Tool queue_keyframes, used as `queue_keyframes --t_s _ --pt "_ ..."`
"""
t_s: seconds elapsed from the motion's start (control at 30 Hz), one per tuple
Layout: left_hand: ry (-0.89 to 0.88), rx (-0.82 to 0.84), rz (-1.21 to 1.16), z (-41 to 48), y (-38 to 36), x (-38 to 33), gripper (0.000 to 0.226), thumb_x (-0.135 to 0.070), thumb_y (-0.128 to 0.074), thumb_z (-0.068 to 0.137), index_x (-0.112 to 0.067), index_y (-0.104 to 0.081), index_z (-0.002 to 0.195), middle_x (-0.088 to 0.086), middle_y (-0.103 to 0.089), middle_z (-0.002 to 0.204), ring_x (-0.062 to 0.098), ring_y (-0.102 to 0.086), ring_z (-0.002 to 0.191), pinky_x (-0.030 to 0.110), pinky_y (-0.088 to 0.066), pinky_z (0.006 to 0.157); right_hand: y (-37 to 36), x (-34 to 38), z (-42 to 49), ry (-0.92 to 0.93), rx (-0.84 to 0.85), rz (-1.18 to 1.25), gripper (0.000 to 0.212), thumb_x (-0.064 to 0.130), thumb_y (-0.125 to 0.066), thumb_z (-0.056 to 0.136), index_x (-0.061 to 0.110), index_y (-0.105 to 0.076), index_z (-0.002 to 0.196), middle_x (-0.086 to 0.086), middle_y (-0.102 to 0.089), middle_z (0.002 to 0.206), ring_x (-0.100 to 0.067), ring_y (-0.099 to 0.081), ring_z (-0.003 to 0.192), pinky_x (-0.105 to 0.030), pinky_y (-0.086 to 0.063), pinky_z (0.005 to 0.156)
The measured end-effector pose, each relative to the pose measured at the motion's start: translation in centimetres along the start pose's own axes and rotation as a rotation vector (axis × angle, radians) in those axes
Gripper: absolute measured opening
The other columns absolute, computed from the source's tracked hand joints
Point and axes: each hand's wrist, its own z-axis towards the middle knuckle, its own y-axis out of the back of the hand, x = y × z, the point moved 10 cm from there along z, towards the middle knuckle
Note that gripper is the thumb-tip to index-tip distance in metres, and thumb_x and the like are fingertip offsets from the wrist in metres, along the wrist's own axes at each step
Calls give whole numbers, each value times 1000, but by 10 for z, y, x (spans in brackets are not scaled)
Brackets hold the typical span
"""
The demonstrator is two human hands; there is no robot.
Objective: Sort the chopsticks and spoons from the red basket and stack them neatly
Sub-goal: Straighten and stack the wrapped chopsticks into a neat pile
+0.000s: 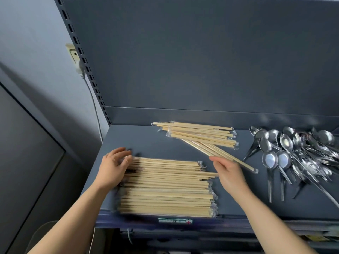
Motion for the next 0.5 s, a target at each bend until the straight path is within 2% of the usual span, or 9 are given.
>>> queue_keyframes --t_s 0.07,0.13,0.3,0.43,0.5 --pt "15 -4 -87 -10 -5 -4 33 -28 -53 97 -16 -62 126 -5 -51 136 8 -45 120 24 -33 99 -8 -4 -6 -28 1 79 35 16 -43 102 17 -55 135 10 -53 134 -3 -44 125 -19 -32 101" --pt "-3 -2 -122 -17 -11 -13 34 -24 -50 99 -14 -59 129 -4 -53 136 8 -46 121 20 -31 99 -26 -1 -10 -39 45 139 39 20 -39 104 20 -46 142 13 -44 142 1 -35 129 -19 -27 105" --pt "-23 -4 -158 -29 -20 -20 32 -21 -46 100 -14 -58 129 -3 -55 134 12 -47 125 19 -29 102 -68 15 -13 -7 179 171 45 24 -32 106 26 -28 150 17 -26 154 1 -20 141 -19 -17 111" --pt "57 -83 -364 -31 -3 1 32 -20 -43 101 -18 -56 131 -7 -51 139 10 -44 130 28 -30 111 -50 4 -10 -69 125 312 44 25 -34 105 30 -30 149 16 -30 153 2 -26 136 -20 -21 109" --pt "100 -63 -444 -37 -7 3 33 -23 -42 102 -20 -54 133 -9 -53 136 10 -45 129 28 -31 111 -51 3 -13 -61 126 299 45 27 -33 105 31 -28 150 16 -27 154 0 -24 139 -21 -20 111"
